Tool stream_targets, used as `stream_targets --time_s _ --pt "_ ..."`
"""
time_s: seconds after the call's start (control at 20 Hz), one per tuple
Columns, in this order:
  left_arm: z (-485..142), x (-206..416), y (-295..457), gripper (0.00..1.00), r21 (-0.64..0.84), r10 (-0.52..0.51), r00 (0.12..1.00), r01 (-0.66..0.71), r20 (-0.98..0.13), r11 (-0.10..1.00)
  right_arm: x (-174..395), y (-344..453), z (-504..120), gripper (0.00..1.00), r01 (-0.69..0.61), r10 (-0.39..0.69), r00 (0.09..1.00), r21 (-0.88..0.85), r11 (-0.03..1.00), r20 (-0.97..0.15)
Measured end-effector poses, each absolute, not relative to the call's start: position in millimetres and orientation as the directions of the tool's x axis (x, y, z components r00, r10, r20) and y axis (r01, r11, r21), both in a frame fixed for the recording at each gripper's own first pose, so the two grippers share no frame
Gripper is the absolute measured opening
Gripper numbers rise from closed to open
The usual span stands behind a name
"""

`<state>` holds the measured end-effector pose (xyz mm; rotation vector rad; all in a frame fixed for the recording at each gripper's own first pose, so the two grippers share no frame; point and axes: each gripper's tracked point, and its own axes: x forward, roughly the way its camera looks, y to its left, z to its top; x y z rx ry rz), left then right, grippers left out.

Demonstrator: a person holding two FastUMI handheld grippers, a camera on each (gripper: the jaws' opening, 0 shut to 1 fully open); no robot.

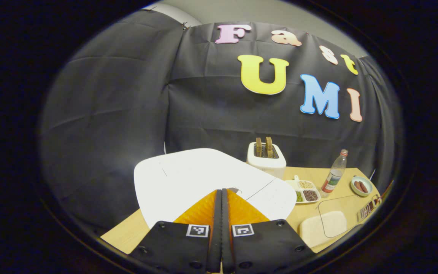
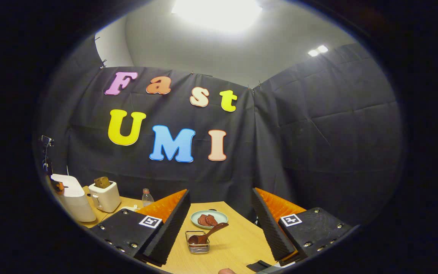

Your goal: Close the left gripper, press the button to open the rice cooker; take a wooden spoon from the chopstick holder with the right hand, scoop a spoonful of rice and pour it into the rice cooker, then put the wooden spoon back into the chopstick holder.

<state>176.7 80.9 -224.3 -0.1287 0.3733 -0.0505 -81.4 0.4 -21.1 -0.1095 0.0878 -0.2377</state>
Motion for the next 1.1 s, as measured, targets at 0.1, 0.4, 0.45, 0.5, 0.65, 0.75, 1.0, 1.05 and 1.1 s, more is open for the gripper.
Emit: stream_targets --time_s 0.1,0.4,0.45,0.5,0.65,0.75,1.0,1.05,1.1 --pt "-225.3 176.7 81.5 0.09 -0.116 -0.069 0.933 0.029 -0.354 0.993 -80.3 0.9 -16.7 0.98 0.225 -0.234 0.970 -0.124 0.966 -0.060" --pt "-231.7 177.8 79.8 0.08 -0.156 -0.057 0.915 -0.007 -0.399 0.988 -70.8 0.1 -19.4 0.97 0.181 -0.192 0.980 -0.153 0.971 -0.059" --pt "-228.4 178.5 81.2 0.09 -0.154 -0.052 0.913 -0.012 -0.405 0.988 -67.5 1.3 -22.4 0.97 0.164 -0.175 0.982 -0.145 0.976 -0.067" --pt "-226.1 181.5 81.0 0.08 -0.162 -0.051 0.909 -0.019 -0.413 0.987 -64.5 2.2 -22.4 0.98 0.149 -0.159 0.985 -0.130 0.980 -0.069" --pt "-217.9 182.3 83.3 0.08 -0.205 -0.052 0.891 -0.047 -0.452 0.978 -52.0 -6.0 -16.2 0.97 0.130 -0.135 0.990 -0.103 0.986 -0.049" --pt "-196.4 188.0 90.4 0.08 -0.188 -0.023 0.913 -0.059 -0.406 0.980 -45.4 -10.6 -15.7 0.97 0.113 -0.117 0.992 -0.091 0.989 -0.044" --pt "-129.8 183.4 109.1 0.08 -0.102 0.067 0.956 -0.100 -0.285 0.990 -40.1 -26.3 -20.9 0.97 0.087 -0.090 0.994 -0.068 0.994 -0.053" --pt "-116.7 177.6 106.0 0.08 -0.118 0.064 0.964 -0.097 -0.258 0.988 -38.2 -29.3 -21.7 0.97 0.082 -0.085 0.995 -0.062 0.995 -0.052" --pt "-100.1 167.1 96.7 0.09 -0.140 0.044 0.974 -0.077 -0.221 0.987 -36.2 -31.5 -24.0 0.97 0.073 -0.076 0.996 -0.053 0.996 -0.056"
